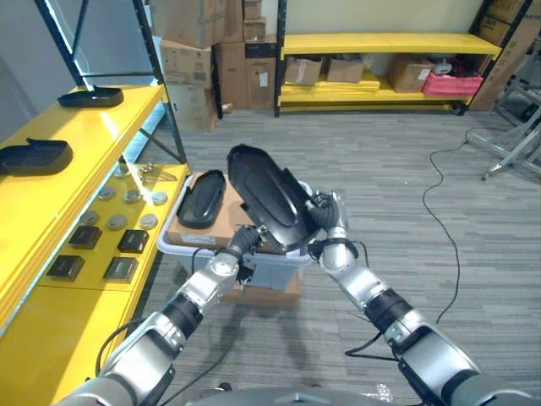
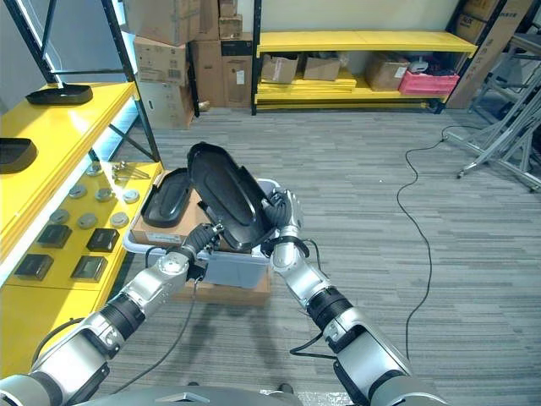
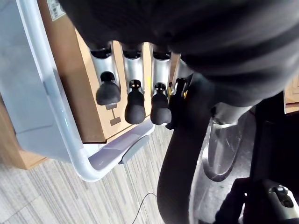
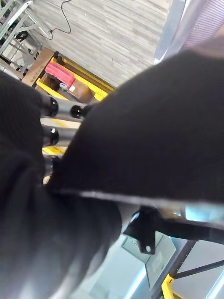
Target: Move parts from the plastic box to the shelf.
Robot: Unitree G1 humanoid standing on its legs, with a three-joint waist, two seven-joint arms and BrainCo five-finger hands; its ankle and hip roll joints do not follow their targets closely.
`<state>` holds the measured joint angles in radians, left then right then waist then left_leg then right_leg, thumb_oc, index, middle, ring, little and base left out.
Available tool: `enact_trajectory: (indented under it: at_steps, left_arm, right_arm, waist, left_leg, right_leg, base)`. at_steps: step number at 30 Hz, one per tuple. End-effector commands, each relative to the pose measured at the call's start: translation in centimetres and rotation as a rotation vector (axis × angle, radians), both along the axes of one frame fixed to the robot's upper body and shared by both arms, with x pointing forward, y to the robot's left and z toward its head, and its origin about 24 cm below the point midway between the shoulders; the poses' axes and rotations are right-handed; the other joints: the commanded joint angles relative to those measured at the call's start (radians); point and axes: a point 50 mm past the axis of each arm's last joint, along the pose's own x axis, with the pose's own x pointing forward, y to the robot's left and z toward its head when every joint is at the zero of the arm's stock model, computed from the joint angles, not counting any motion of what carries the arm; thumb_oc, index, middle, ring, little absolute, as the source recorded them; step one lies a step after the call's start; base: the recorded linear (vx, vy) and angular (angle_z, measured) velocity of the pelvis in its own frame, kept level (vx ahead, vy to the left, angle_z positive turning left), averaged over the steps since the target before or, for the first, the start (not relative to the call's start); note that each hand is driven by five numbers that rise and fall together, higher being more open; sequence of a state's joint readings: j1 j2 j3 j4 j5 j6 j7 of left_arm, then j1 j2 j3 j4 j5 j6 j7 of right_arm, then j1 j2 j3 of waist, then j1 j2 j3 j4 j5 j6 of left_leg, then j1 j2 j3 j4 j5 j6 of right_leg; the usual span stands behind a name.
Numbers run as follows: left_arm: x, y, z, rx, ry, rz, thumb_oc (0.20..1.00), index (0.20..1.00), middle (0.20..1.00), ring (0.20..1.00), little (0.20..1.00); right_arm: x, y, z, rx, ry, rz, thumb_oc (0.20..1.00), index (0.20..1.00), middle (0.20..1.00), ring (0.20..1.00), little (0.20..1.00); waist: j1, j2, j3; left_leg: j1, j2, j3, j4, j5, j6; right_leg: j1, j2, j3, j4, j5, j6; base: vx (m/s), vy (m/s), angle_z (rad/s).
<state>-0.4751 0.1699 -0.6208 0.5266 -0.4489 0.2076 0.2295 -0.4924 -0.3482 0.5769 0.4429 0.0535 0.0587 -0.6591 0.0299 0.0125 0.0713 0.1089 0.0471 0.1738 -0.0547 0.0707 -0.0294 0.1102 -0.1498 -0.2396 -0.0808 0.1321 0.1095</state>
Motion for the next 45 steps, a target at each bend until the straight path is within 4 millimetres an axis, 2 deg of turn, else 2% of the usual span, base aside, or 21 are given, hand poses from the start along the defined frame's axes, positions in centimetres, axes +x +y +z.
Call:
enact_trajectory:
  at_steps: [1,4,5,8,12,15,16,20,25,27,28,30,31,33,34,35,36,39,40,41,45]
  left_arm:
    - [1.0,-5.0,4.2,-0.103,-0.218,-0.104,0.2,0.2,0.2,0.2,0.2]
    - [1.3,-4.9,4.8,-0.1,-0.253,-0.082,0.2,0.2,0.2,0.2,0.2]
    - [1.7,-4.6,5.5,-0.083,-0.295,-0.061,0.2,0.2,0.2,0.2,0.2]
    - [2.2,-4.0,6.4,-0.051,-0.334,-0.041,0.2,0.2,0.2,0.2,0.2]
    - [2.7,-3.0,7.0,-0.057,-0.368,-0.002,0.2,0.2,0.2,0.2,0.2]
    - [3.3,-1.5,7.8,-0.098,-0.412,0.055,0.2,0.2,0.2,0.2,0.2]
    - [3.5,-0.7,8.5,-0.117,-0.45,0.079,0.2,0.2,0.2,0.2,0.2]
    - [3.8,1.9,10.6,-0.167,-0.555,0.146,0.2,0.2,0.2,0.2,0.2]
    - [3.3,7.0,12.9,-0.179,-0.691,0.273,0.2,0.2,0.2,0.2,0.2]
    - [3.1,8.3,13.1,-0.162,-0.715,0.303,0.2,0.2,0.2,0.2,0.2]
    - [2.7,9.9,13.4,-0.143,-0.749,0.352,0.2,0.2,0.2,0.2,0.2]
    - [2.0,12.1,13.4,-0.115,-0.773,0.409,0.2,0.2,0.2,0.2,0.2]
    - [1.1,14.4,13.4,-0.079,-0.794,0.48,0.2,0.2,0.2,0.2,0.2]
    - [0.7,15.6,13.3,-0.061,-0.793,0.515,0.2,0.2,0.2,0.2,0.2]
    - [0.7,15.6,13.3,-0.061,-0.793,0.515,0.2,0.2,0.2,0.2,0.2]
    - [0.0,16.9,13.2,-0.042,-0.788,0.548,0.2,0.2,0.2,0.2,0.2]
    - [-0.6,18.0,13.2,-0.022,-0.789,0.589,0.2,0.2,0.2,0.2,0.2]
    - [-0.9,18.3,13.2,-0.017,-0.789,0.611,0.2,0.2,0.2,0.2,0.2]
    - [-1.7,18.9,13.2,-0.004,-0.796,0.646,0.2,0.2,0.2,0.2,0.2]
    - [-2.0,19.2,13.0,0.0,-0.793,0.672,0.2,0.2,0.2,0.2,0.2]
    - [-2.7,20.3,12.5,0.038,-0.796,0.775,0.2,0.2,0.2,0.2,0.2]
  right_arm:
    - [1.2,6.0,5.0,0.214,-0.142,0.199,1.0,1.0,1.0,1.0,1.0]
    - [1.1,6.2,4.8,0.334,-0.09,0.212,1.0,1.0,1.0,1.0,1.0]
    - [1.0,6.9,4.1,0.54,0.048,0.278,1.0,1.0,1.0,1.0,1.0]
    - [0.2,8.3,2.1,0.761,0.251,0.421,1.0,1.0,1.0,1.0,1.0]
    - [0.0,7.6,0.8,0.755,0.293,0.415,1.0,1.0,1.0,1.0,1.0]
    - [0.1,5.4,-0.3,0.72,0.299,0.341,1.0,1.0,1.0,1.0,1.0]
    - [0.2,4.0,-0.7,0.679,0.284,0.303,1.0,1.0,1.0,1.0,1.0]
    - [0.0,0.0,-0.8,0.53,0.205,0.177,1.0,1.0,1.0,1.0,1.0]
    - [-2.0,-7.8,-1.8,0.267,0.153,-0.07,1.0,1.0,1.0,1.0,1.0]
    - [-2.9,-9.5,-2.3,0.203,0.161,-0.121,1.0,1.0,1.0,1.0,1.0]
    - [-4.4,-11.6,-3.5,0.167,0.211,-0.186,1.0,1.0,1.0,1.0,1.0]
    - [-6.8,-13.7,-5.5,0.174,0.309,-0.251,1.0,1.0,1.0,1.0,1.0]
    - [-9.7,-15.4,-8.2,0.155,0.433,-0.303,1.0,1.0,1.0,1.0,1.0]
    - [-11.7,-16.2,-9.9,0.174,0.522,-0.347,1.0,1.0,1.0,1.0,1.0]
    - [-11.7,-16.2,-9.9,0.174,0.522,-0.347,1.0,1.0,1.0,1.0,1.0]
    - [-14.7,-17.0,-12.4,0.201,0.65,-0.386,1.0,1.0,1.0,1.0,1.0]
    - [-18.0,-17.0,-14.9,0.183,0.815,-0.373,1.0,1.0,1.0,1.0,1.0]
    - [-19.3,-16.6,-15.9,0.169,0.879,-0.359,1.0,1.0,1.0,1.0,1.0]
    - [-22.1,-15.7,-17.8,0.156,1.008,-0.327,1.0,1.0,1.0,1.0,1.0]
    - [-23.3,-15.2,-18.5,0.143,1.064,-0.319,1.0,1.0,1.0,1.0,1.0]
    - [-25.5,-14.6,-19.9,0.115,1.148,-0.313,1.0,1.0,1.0,1.0,1.0]
  waist:
    - [0.022,-0.011,-0.029]
    - [0.023,-0.011,-0.028]
    - [0.023,-0.012,-0.026]
    - [0.026,-0.016,-0.023]
    - [0.03,-0.019,-0.025]
    - [0.027,-0.02,-0.029]
    - [0.024,-0.018,-0.03]
    - [0.015,-0.013,-0.025]
    - [-0.003,-0.007,-0.02]
    - [-0.008,-0.008,-0.019]
    - [-0.016,-0.008,-0.016]
    - [-0.026,-0.007,-0.011]
    - [-0.037,-0.009,-0.011]
    - [-0.041,-0.011,-0.01]
    - [-0.041,-0.011,-0.01]
    - [-0.043,-0.013,-0.003]
    - [-0.041,-0.015,0.001]
    - [-0.038,-0.017,0.001]
    - [-0.026,-0.019,0.005]
    - [-0.018,-0.019,0.008]
    - [0.016,-0.014,0.012]
  left_leg:
    - [-0.002,0.012,-0.007,0.065,-0.11,-0.006]
    - [0.0,0.012,-0.008,0.065,-0.11,-0.006]
    - [0.002,0.013,-0.008,0.064,-0.109,-0.008]
    - [0.002,0.014,-0.011,0.065,-0.107,-0.01]
    - [0.002,0.014,-0.015,0.065,-0.104,-0.013]
    - [0.003,0.016,-0.012,0.064,-0.102,-0.015]
    - [0.002,0.017,-0.012,0.064,-0.1,-0.015]
    - [-0.006,0.018,-0.015,0.068,-0.098,-0.016]
    - [-0.015,0.019,-0.005,0.062,-0.096,-0.011]
    - [-0.018,0.02,-0.003,0.062,-0.095,-0.011]
    - [-0.02,0.023,0.004,0.059,-0.094,-0.01]
    - [-0.016,0.026,0.009,0.056,-0.096,-0.011]
    - [-0.02,0.029,0.017,0.051,-0.092,-0.011]
    - [-0.022,0.032,0.021,0.05,-0.092,-0.012]
    - [-0.022,0.032,0.021,0.05,-0.092,-0.012]
    - [-0.023,0.036,0.023,0.053,-0.094,-0.013]
    - [-0.027,0.039,0.023,0.053,-0.094,-0.014]
    - [-0.033,0.039,0.021,0.052,-0.092,-0.015]
    - [-0.041,0.042,0.012,0.052,-0.09,-0.016]
    - [-0.044,0.044,0.007,0.056,-0.092,-0.018]
    - [-0.075,0.057,-0.02,0.06,-0.078,-0.029]
  right_leg:
    - [0.004,-0.004,-0.015,0.051,-0.109,0.057]
    - [0.005,-0.004,-0.015,0.052,-0.109,0.056]
    - [0.007,-0.004,-0.016,0.051,-0.108,0.054]
    - [0.01,-0.005,-0.021,0.049,-0.107,0.05]
    - [0.012,-0.005,-0.027,0.045,-0.104,0.049]
    - [0.014,-0.005,-0.029,0.043,-0.102,0.05]
    - [0.012,-0.004,-0.028,0.044,-0.102,0.05]
    - [0.003,-0.004,-0.022,0.048,-0.101,0.05]
    - [-0.014,-0.001,-0.015,0.051,-0.102,0.051]
    - [-0.019,0.001,-0.012,0.053,-0.104,0.051]
    - [-0.023,0.002,-0.011,0.055,-0.105,0.051]
    - [-0.025,0.005,-0.009,0.059,-0.112,0.051]
    - [-0.033,0.008,-0.008,0.061,-0.115,0.048]
    - [-0.036,0.009,-0.009,0.064,-0.119,0.046]
    - [-0.036,0.009,-0.009,0.064,-0.119,0.046]
    - [-0.036,0.011,-0.012,0.069,-0.124,0.044]
    - [-0.038,0.013,-0.017,0.07,-0.128,0.041]
    - [-0.041,0.015,-0.019,0.07,-0.128,0.038]
    - [-0.041,0.02,-0.027,0.071,-0.132,0.034]
    - [-0.038,0.022,-0.033,0.071,-0.136,0.032]
    - [-0.041,0.038,-0.059,0.07,-0.15,0.018]
  base:
    - [0.0,0.0,0.0]
    - [0.0,0.0,0.0]
    - [0.0,0.0,0.0]
    - [0.0,0.0,0.0]
    - [0.0,-0.002,0.01]
    - [0.0,-0.006,0.13]
    - [-0.01,0.005,0.04]
    - [-0.03,0.012,-0.01]
    - [-0.04,0.012,-0.06]
    - [-0.04,0.003,-0.07]
    - [-0.04,0.001,-0.08]
    - [-0.04,-0.002,-0.05]
    - [-0.04,-0.008,-0.04]
    - [-0.03,-0.012,-0.06]
    - [-0.03,-0.023,-0.04]
    - [-0.04,-0.046,-0.01]
    - [-0.05,-0.047,0.02]
    - [-0.02,-0.038,0.01]
    - [-0.05,-0.093,0.0]
    - [-0.04,-0.091,0.08]
    - [-0.06,-0.099,0.27]
